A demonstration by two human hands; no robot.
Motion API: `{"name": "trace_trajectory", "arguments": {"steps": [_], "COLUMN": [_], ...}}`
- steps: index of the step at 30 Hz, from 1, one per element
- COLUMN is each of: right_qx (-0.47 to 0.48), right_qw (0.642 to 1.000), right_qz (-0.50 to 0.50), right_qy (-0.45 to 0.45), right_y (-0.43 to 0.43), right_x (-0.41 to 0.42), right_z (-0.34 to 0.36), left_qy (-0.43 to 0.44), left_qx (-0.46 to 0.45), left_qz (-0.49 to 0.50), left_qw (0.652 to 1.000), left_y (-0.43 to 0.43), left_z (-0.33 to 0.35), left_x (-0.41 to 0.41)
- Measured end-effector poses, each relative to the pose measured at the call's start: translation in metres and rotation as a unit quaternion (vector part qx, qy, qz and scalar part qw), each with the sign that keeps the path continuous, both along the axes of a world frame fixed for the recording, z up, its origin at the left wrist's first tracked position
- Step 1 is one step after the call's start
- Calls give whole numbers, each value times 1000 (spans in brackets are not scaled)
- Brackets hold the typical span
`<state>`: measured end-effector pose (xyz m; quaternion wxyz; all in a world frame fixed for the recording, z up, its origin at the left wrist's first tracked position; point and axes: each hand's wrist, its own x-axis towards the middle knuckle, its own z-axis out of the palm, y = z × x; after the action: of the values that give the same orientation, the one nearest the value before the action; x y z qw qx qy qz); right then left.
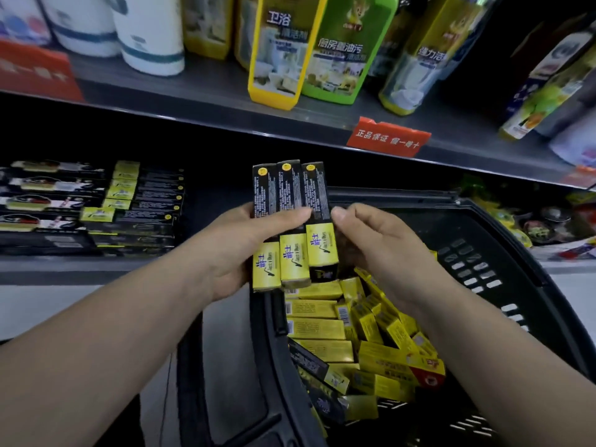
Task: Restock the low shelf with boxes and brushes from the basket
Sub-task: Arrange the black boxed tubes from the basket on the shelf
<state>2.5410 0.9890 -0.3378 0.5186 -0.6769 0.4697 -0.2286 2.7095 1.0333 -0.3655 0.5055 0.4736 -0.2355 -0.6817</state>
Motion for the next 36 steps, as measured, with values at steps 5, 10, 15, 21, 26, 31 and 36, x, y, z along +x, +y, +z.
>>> {"name": "trace_trajectory", "arguments": {"steps": [5,10,15,21,26,31,36], "right_qx": [162,188,144,34,-15,-28,-2], "right_qw": [981,960,967,987,980,950,921], "right_qz": [67,206,211,112,127,201,265], "right_qy": [-82,-37,19,109,155,237,286], "right_y": [-23,-34,-38,-69,-90,-93,-83], "right_x": [47,108,165,212,245,267,268], "right_z": [8,7,-18,-59,-92,-128,-148], "left_qy": [-52,-61,-72,-229,-279,-270,-258], "left_qx": [5,28,92,178,166,160,168], "left_qz": [-19,-25,60,213,240,242,233], "left_qw": [998,997,991,933,915,918,922], "left_y": [12,32,48,64,57,46,40], "left_z": [-5,-15,-32,-67,-87,-95,-99], "left_x": [50,105,172,244,255,256,256]}}
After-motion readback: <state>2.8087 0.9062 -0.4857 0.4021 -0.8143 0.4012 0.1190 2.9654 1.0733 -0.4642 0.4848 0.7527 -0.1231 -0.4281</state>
